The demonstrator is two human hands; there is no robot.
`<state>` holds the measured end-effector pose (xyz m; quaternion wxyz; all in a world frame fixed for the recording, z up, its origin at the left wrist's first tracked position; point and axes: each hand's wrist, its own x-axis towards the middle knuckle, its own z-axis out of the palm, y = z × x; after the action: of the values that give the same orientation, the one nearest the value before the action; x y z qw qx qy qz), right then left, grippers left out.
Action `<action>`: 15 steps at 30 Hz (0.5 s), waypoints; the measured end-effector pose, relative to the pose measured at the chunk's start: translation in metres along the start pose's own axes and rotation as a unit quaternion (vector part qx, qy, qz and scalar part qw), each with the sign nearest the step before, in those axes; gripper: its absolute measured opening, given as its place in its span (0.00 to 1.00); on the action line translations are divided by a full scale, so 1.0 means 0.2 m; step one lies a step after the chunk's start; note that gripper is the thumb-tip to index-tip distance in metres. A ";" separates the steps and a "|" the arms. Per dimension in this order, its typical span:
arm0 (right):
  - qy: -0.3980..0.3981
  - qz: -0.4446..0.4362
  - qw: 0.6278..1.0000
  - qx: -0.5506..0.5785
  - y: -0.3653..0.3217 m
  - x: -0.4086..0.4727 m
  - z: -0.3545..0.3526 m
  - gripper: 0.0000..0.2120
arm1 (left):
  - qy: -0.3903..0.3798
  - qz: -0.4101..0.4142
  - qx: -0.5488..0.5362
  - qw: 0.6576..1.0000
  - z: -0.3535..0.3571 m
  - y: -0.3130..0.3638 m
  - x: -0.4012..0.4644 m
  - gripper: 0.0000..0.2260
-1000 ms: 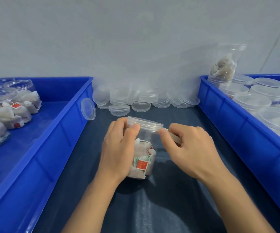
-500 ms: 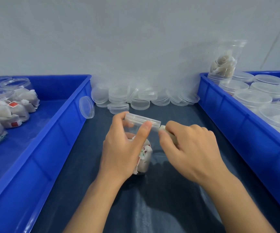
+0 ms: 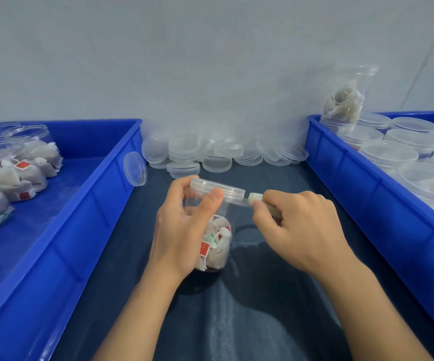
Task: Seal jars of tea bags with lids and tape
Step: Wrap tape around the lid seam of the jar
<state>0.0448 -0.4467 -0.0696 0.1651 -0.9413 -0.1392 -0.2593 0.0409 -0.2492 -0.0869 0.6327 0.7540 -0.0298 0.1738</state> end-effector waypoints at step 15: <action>-0.006 0.020 0.999 0.032 0.00 0.01 0.02 0.24 | -0.032 -0.059 -0.075 0.995 0.01 0.00 -0.01 0.25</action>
<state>0.0475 -0.4446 -0.0713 0.1994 -0.9397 -0.1292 -0.2461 0.0400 -0.2515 -0.0875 0.6957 0.7098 -0.0182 0.1092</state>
